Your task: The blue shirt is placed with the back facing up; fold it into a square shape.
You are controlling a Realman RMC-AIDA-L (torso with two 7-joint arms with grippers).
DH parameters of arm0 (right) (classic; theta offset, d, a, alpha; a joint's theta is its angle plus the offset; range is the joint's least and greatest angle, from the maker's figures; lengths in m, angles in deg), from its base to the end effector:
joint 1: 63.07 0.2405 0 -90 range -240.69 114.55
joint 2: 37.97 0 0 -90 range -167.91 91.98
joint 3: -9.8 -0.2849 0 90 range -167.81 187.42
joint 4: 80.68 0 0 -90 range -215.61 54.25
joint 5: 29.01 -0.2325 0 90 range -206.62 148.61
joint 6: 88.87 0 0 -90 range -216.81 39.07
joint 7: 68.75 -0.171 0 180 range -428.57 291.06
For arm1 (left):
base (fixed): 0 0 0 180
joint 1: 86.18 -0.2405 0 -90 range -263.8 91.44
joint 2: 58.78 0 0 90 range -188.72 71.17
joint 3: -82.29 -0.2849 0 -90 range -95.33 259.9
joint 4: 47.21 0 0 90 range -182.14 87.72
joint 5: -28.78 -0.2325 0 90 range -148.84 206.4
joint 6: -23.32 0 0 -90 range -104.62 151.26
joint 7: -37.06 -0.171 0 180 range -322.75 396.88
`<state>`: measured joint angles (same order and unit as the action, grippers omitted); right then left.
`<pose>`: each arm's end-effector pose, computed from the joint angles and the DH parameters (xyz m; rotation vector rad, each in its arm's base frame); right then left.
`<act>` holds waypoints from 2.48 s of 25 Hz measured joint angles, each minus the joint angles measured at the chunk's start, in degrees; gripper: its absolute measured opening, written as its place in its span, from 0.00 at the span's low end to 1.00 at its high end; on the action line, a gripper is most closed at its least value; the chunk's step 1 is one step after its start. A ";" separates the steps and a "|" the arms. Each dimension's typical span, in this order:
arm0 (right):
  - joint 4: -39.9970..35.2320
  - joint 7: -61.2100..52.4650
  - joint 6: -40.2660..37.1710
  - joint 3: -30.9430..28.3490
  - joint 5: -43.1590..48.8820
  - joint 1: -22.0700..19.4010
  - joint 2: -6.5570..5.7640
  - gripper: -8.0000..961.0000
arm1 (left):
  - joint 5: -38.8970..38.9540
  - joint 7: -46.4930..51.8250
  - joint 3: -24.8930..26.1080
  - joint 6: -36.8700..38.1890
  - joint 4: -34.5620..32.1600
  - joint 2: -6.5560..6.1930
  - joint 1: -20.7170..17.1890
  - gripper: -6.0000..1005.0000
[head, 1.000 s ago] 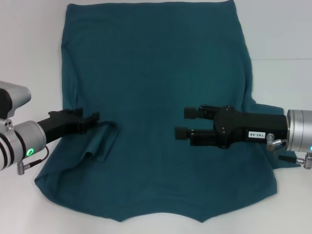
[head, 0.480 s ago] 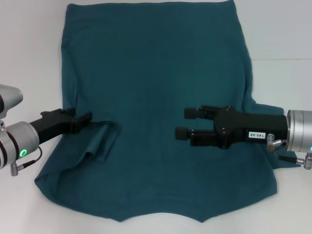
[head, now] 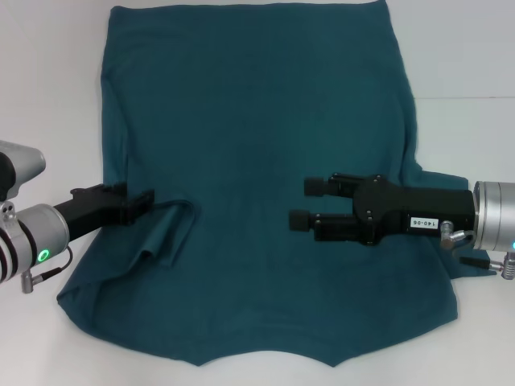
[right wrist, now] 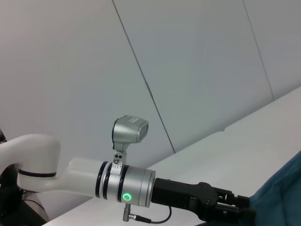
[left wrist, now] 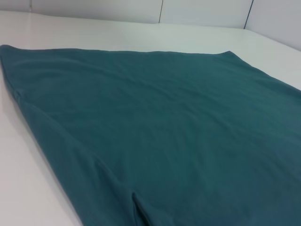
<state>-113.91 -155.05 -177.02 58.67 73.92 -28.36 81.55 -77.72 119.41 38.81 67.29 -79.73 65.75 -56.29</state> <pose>0.2320 0.3842 -0.0611 -2.7824 0.7329 0.9162 -0.3532 0.4274 -0.0685 -2.0942 -0.9713 -0.3880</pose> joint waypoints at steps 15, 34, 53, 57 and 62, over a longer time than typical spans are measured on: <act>0.00 0.00 0.00 0.00 0.00 0.00 0.00 0.89 | 0.25 0.00 -0.12 -0.60 -0.31 0.02 -0.08 0.27; 0.00 0.00 0.00 -0.34 0.00 0.00 0.00 0.89 | -0.04 0.77 -0.10 -0.73 -1.71 -0.03 -0.15 0.11; 0.00 0.09 -0.01 -0.53 0.00 0.00 0.00 0.89 | -0.10 0.95 -1.70 -1.30 -1.27 0.01 -0.13 0.36; 0.00 0.09 -0.01 -0.53 0.00 0.00 0.00 0.89 | -0.10 0.94 -1.70 -1.34 -1.21 0.02 -0.11 0.53; 0.00 0.09 -0.01 -0.53 0.00 0.00 0.00 0.89 | -0.18 0.90 -1.70 -1.35 -0.48 -0.01 -0.04 0.53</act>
<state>-113.90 -154.96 -177.03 58.14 73.91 -28.35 81.55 -77.90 120.31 37.11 65.94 -80.21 65.73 -56.33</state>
